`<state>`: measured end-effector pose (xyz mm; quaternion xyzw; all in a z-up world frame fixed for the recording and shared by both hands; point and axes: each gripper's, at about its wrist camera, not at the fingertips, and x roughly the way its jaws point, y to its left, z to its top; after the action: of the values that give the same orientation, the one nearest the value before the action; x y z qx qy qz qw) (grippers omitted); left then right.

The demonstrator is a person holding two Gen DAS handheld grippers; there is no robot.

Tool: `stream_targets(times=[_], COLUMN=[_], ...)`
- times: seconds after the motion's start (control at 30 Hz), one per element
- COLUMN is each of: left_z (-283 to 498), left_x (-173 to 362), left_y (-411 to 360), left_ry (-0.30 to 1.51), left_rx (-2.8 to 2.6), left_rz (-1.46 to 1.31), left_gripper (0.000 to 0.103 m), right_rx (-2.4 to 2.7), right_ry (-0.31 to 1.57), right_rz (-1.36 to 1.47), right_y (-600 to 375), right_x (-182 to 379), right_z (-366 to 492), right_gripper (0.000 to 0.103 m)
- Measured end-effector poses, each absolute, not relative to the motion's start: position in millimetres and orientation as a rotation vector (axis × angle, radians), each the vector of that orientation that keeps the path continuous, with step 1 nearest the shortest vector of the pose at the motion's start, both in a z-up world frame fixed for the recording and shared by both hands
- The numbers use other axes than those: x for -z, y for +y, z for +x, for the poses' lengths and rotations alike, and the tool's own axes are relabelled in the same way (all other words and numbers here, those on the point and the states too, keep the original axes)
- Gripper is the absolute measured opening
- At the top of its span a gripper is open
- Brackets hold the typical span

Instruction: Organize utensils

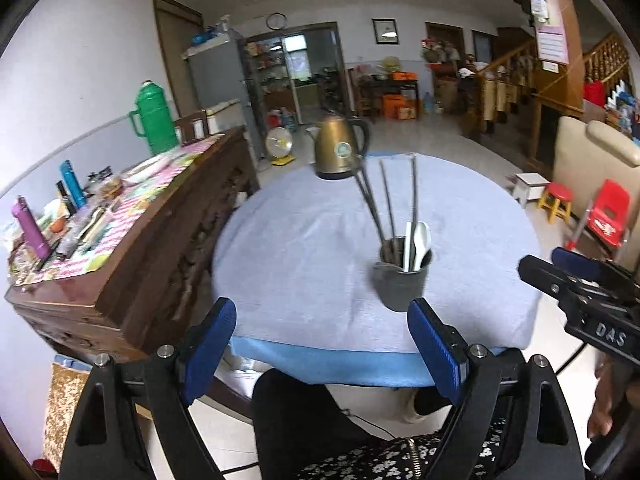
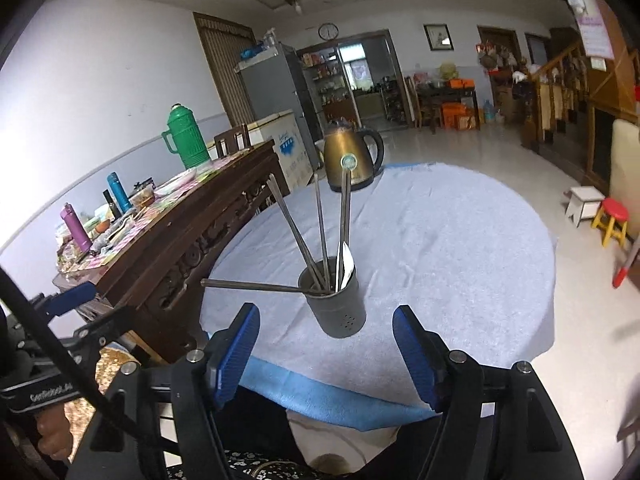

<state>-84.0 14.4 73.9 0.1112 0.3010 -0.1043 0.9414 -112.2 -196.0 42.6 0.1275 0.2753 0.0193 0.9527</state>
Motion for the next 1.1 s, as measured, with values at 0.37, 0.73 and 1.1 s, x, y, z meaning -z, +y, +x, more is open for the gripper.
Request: stream_targets(times=[0.37, 0.73, 1.1], left_z=[-87, -84, -84], left_x=[-68, -57, -54], left_y=[23, 20, 16], left_ry=[0.619, 0.669, 0.695], left_rx=[0.118, 0.143, 0.150], left_rz=[0.249, 0.264, 0.259], left_gripper=[0.089, 0.089, 0.089], right_rx=[0.035, 0.054, 0.040], right_ry=[0.557, 0.591, 0.602], right_rz=[0.201, 0.220, 0.203], right_y=[-184, -187, -180], right_x=[-50, -42, -39], right_z=[-135, -136, -138], right_gripper=[0.076, 0.076, 0.076])
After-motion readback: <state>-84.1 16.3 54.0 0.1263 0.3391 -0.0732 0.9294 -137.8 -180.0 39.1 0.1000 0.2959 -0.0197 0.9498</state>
